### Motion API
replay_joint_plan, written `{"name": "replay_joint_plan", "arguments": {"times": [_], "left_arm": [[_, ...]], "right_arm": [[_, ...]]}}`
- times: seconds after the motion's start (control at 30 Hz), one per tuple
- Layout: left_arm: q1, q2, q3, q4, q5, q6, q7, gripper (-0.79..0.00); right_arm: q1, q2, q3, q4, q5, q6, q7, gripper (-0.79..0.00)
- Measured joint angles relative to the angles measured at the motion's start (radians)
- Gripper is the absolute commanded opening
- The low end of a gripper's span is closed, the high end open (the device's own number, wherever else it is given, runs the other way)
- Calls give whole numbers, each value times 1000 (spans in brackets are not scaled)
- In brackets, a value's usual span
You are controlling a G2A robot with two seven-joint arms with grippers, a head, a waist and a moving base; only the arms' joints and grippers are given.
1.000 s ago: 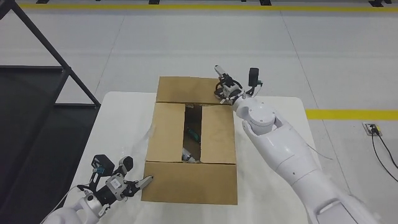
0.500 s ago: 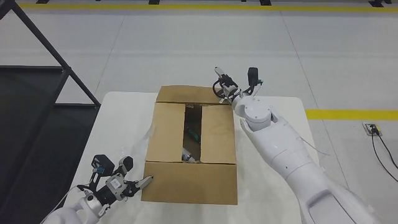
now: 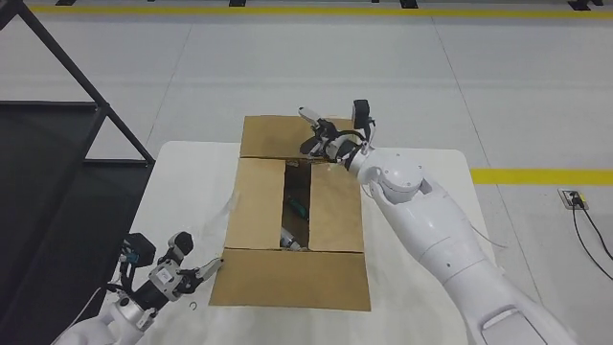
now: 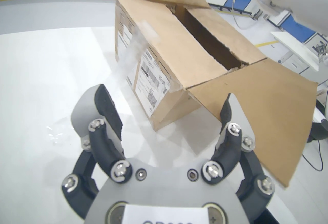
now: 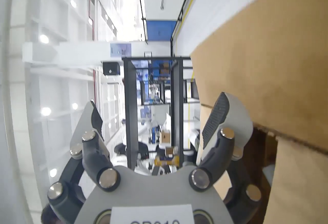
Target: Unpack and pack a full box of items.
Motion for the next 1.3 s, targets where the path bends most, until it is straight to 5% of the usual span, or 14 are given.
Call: {"name": "replay_joint_plan", "arguments": {"times": [0.27, 0.9, 1.3], "left_arm": [[-7, 9, -85, 30, -60, 22, -16, 0], [5, 7, -91, 41, -47, 76, 27, 0], [29, 8, -127, 55, -64, 77, 54, 0]], "right_arm": [[-64, 29, 0, -148, -113, 191, 128, 0], [-70, 5, -74, -118, -187, 225, 191, 0], [-36, -31, -67, -35, -93, 87, 273, 0]]}}
